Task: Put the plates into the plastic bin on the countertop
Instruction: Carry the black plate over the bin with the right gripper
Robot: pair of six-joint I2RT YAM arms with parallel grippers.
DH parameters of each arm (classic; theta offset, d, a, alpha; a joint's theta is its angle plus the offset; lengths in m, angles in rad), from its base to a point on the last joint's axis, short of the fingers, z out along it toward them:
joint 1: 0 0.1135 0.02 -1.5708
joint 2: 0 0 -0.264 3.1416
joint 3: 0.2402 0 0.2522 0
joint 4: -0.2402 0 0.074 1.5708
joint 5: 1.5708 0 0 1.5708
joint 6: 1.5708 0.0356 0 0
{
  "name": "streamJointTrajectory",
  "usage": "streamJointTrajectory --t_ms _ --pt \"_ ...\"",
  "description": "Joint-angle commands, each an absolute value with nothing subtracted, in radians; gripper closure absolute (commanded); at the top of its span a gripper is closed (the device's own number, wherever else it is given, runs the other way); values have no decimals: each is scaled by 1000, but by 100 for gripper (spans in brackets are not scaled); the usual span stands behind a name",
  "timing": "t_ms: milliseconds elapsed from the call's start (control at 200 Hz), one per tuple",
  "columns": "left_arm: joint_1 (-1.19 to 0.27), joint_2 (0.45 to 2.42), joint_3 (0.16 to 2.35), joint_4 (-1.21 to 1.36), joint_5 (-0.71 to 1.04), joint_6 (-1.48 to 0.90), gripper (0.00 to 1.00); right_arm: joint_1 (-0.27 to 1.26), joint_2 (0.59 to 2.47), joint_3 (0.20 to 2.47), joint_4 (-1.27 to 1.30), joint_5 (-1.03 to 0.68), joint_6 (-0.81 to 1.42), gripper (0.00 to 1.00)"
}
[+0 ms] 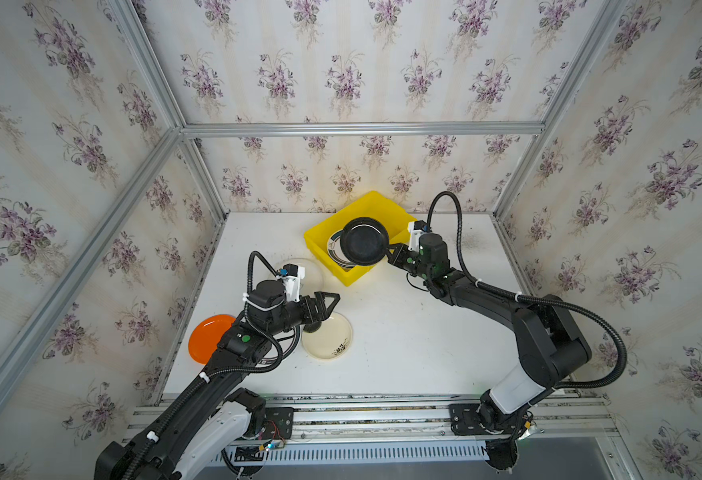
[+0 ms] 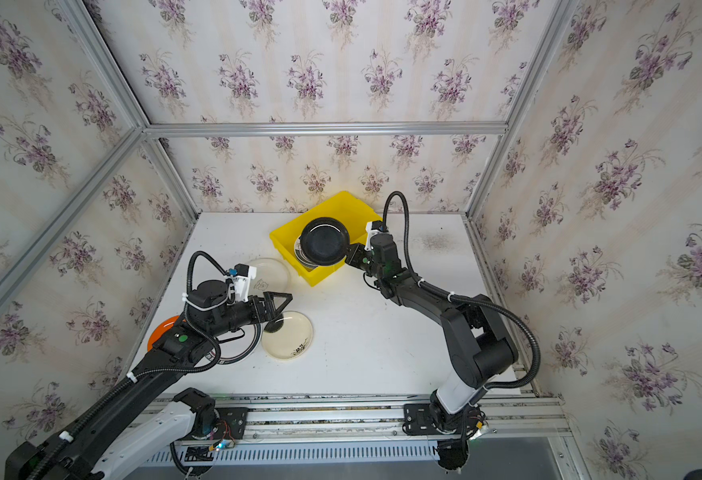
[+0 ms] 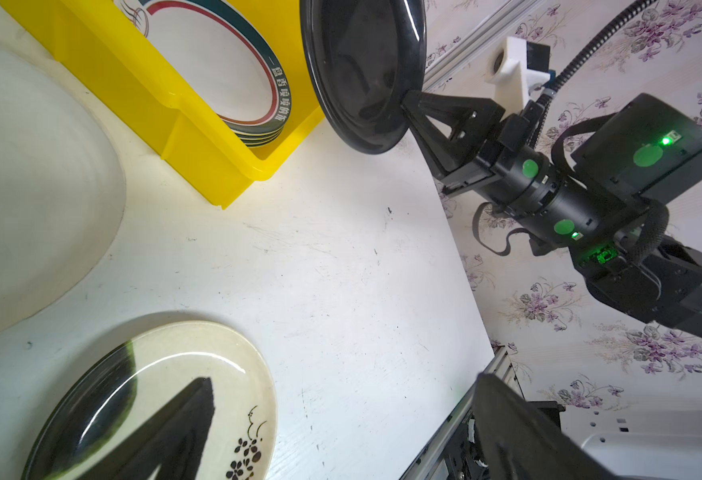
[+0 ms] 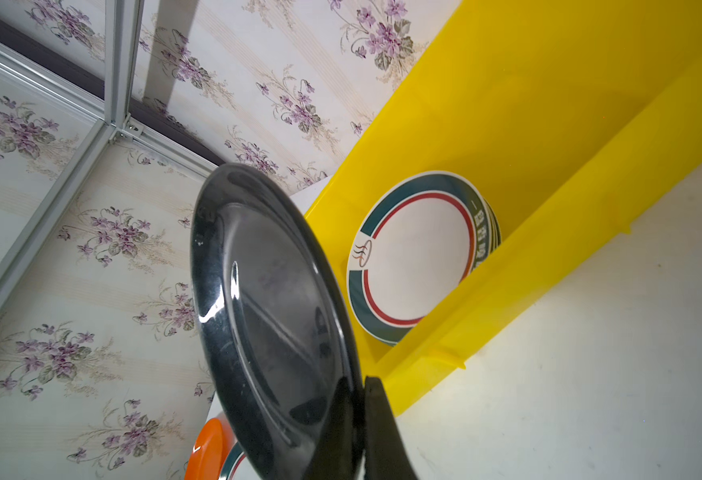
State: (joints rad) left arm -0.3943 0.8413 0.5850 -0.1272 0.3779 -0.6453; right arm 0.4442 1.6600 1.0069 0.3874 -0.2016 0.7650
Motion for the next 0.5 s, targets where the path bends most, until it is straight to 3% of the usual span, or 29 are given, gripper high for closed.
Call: streamJointTrajectory --t_ms 0,495 --pt "-394 820 589 -181 344 -616 0 451 1690 1066 396 -169 718 100" --pt "-394 755 564 -261 326 -580 0 489 1857 1367 150 -3 574 100"
